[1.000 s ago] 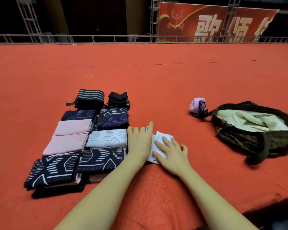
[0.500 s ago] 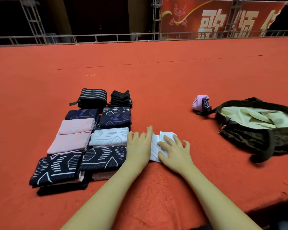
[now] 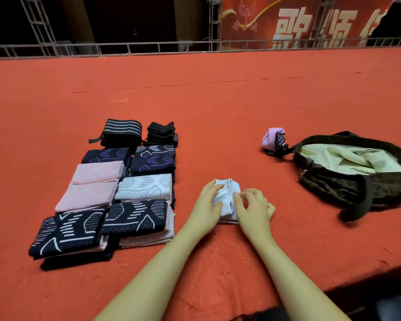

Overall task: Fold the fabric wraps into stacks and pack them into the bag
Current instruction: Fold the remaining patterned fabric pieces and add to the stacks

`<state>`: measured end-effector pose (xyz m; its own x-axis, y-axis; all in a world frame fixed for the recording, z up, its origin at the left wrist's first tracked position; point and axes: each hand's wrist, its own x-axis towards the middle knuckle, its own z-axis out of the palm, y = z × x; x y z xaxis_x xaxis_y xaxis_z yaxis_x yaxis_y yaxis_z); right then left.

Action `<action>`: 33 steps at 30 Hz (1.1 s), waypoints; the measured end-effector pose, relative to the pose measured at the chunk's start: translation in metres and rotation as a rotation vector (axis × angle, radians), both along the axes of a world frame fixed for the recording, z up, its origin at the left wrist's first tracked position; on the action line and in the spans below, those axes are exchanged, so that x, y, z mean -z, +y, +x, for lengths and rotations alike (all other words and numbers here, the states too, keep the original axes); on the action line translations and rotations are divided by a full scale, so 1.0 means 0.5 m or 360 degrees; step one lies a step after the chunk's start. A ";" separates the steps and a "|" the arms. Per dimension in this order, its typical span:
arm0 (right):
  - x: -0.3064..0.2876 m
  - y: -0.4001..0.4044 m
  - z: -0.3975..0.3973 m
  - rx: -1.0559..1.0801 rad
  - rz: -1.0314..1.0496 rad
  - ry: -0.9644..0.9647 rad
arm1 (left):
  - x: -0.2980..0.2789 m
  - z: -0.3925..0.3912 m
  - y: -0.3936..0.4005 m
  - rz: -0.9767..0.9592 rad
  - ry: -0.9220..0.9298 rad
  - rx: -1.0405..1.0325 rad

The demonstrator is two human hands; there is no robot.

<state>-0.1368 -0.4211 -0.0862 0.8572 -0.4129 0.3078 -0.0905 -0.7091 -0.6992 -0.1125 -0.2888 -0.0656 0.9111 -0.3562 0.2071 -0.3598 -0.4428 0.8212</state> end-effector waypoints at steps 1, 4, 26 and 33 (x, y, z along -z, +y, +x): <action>0.001 0.001 -0.001 0.0003 -0.0064 -0.0006 | 0.004 0.000 -0.001 0.0156 -0.0057 -0.0004; -0.003 0.004 -0.007 -0.0003 -0.0090 0.0007 | 0.012 0.014 -0.003 0.0763 -0.0065 0.0045; 0.002 0.003 -0.015 0.0211 -0.0080 0.0015 | -0.016 0.057 -0.018 0.1357 -0.0190 0.0398; 0.014 0.003 -0.002 0.0280 -0.0285 0.0296 | -0.037 0.080 -0.018 0.1644 -0.0202 0.0522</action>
<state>-0.1378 -0.4196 -0.0932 0.8257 -0.5135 0.2335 -0.3379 -0.7817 -0.5243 -0.0726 -0.2977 -0.0470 0.7332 -0.6340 -0.2457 -0.6421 -0.7645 0.0565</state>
